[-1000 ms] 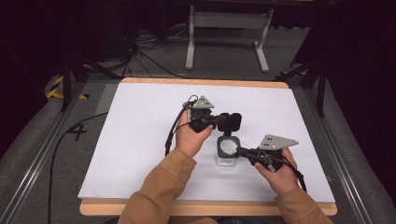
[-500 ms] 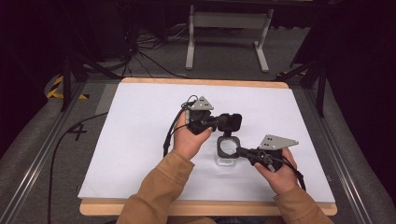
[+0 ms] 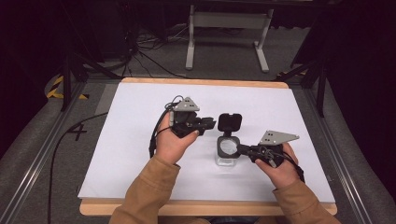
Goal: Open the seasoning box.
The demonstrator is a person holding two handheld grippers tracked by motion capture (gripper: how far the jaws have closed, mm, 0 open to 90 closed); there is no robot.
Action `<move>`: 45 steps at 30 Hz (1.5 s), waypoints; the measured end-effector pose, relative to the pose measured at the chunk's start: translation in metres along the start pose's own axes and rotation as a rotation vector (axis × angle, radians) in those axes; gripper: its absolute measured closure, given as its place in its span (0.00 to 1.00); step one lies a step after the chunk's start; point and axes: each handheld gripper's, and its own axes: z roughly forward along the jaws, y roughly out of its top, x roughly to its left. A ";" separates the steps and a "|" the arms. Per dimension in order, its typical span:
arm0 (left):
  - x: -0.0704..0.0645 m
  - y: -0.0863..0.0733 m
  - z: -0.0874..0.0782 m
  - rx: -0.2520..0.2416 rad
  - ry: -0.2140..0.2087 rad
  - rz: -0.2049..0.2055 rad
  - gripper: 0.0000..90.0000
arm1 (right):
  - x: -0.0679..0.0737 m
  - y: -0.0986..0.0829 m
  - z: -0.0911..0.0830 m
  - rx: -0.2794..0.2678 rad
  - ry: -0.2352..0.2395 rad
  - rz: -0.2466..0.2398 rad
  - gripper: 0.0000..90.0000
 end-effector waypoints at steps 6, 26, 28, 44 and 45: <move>0.014 -0.015 -0.028 0.047 0.071 -0.050 0.84 | -0.021 0.011 -0.022 -0.061 -0.052 0.023 0.91; 0.072 -0.066 -0.047 0.190 0.241 -0.191 0.73 | -0.095 -0.005 -0.044 0.012 -0.286 0.168 0.79; 0.075 -0.068 -0.045 0.200 0.241 -0.196 0.72 | -0.101 -0.010 -0.044 0.027 -0.298 0.181 0.76; 0.110 -0.102 -0.020 0.331 0.222 -0.274 0.63 | -0.140 -0.056 -0.032 0.140 -0.326 0.314 0.60; 0.111 -0.103 -0.019 0.342 0.221 -0.275 0.62 | -0.142 -0.059 -0.031 0.147 -0.331 0.318 0.60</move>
